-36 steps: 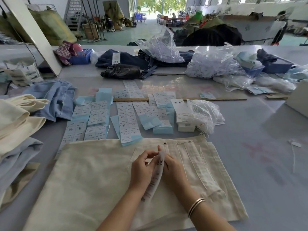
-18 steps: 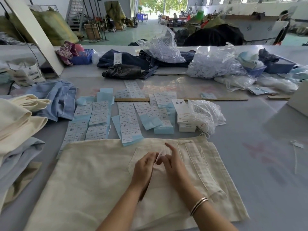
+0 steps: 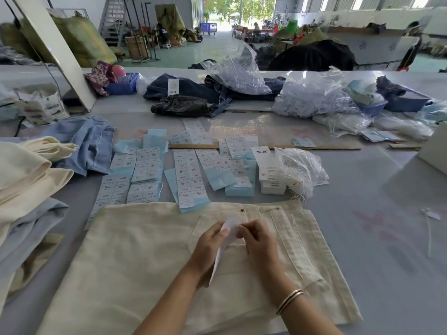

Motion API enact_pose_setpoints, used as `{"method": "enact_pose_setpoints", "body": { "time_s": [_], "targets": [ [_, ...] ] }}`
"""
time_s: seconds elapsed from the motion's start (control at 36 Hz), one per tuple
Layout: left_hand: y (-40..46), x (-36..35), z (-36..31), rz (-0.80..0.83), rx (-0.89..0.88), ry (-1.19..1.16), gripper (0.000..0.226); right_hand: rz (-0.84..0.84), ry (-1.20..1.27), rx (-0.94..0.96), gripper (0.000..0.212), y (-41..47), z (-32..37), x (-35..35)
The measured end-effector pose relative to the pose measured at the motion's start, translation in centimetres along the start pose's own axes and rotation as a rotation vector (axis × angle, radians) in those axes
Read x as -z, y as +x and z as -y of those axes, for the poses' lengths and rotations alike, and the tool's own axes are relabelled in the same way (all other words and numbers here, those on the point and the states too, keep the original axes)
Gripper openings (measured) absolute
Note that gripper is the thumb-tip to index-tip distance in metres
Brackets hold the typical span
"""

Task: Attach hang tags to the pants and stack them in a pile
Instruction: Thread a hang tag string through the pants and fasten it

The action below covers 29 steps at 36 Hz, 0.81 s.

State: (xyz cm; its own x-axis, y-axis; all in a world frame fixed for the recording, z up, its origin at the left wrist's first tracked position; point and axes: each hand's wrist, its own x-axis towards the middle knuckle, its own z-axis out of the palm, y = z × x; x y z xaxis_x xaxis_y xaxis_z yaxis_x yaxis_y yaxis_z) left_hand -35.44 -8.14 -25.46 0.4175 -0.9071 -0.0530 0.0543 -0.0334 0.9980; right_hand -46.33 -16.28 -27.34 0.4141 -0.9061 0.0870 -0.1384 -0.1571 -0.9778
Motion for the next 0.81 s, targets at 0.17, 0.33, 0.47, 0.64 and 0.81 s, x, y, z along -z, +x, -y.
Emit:
{"method": "enact_pose_setpoints", "body": {
  "time_s": [0.17, 0.33, 0.47, 0.64, 0.81],
  "targets": [
    [0.1, -0.1, 0.4, 0.032, 0.027, 0.084, 0.024, -0.062, -0.089, 0.066, 0.017, 0.0, -0.4, 0.1],
    [0.1, -0.1, -0.3, 0.043, 0.08, 0.062, 0.046, -0.103, -0.236, 0.183, 0.019, -0.1, -0.5, 0.1],
    [0.6, -0.3, -0.2, -0.049, -0.045, 0.225, 0.015, -0.113, -0.268, 0.203, 0.023, -0.2, -0.5, 0.0],
    [1.1, -1.4, 0.6, -0.167, -0.107, 0.307, 0.011, -0.141, -0.231, 0.168, 0.031, -0.3, -0.4, -0.1],
    [1.5, -1.9, 0.8, -0.218, -0.078, 0.244, 0.015, -0.098, -0.258, 0.213, 0.02, -0.4, 0.0, 0.3]
  ]
}}
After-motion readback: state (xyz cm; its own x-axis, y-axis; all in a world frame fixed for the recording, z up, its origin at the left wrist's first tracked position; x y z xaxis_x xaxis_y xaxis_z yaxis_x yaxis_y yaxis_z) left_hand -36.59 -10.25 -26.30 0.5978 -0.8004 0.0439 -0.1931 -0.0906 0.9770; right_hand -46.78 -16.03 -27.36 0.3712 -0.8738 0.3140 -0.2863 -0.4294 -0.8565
